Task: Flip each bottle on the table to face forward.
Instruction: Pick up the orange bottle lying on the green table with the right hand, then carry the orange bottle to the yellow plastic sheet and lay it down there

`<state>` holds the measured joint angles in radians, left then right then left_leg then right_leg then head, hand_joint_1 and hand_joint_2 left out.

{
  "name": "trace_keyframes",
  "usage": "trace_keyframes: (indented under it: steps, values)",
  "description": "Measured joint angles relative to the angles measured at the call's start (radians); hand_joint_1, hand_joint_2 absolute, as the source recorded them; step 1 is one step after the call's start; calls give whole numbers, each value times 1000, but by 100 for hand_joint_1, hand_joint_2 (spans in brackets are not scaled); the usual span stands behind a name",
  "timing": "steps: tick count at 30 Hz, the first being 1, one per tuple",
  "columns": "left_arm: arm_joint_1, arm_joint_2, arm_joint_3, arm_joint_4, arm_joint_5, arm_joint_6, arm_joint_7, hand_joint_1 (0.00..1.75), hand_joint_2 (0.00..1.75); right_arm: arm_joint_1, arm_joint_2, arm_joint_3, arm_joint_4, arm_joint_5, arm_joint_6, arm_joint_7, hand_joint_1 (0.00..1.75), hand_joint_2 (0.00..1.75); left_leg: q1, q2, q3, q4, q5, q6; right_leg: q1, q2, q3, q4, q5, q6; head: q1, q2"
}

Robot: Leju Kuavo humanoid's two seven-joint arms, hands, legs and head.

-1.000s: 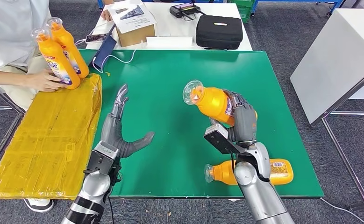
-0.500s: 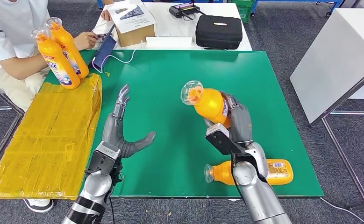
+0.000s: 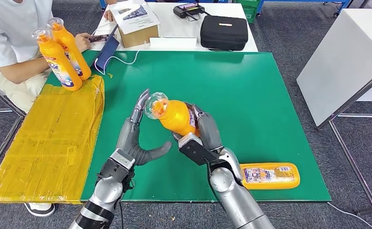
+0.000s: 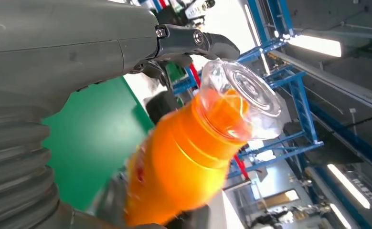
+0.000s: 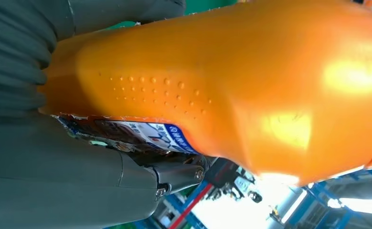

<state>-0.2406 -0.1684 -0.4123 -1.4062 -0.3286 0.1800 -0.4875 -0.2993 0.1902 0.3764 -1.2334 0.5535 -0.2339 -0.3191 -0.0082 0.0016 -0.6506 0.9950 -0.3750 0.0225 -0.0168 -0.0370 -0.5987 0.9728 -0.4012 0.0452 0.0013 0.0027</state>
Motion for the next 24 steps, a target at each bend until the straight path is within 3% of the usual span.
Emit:
trace_keyframes:
  steps: [18,24]
  values:
    - [-26,0,-33,36,60,-44,6,0,175,-41,33,53,117,-3,-46,-9,175,175,0,0,0,0,0,0,0,0,0,0,0,0,0,0]
    - [-45,-3,-39,79,93,-53,63,0,175,-35,41,90,128,24,-53,-23,175,175,0,0,0,0,0,0,0,0,0,0,0,0,0,0]
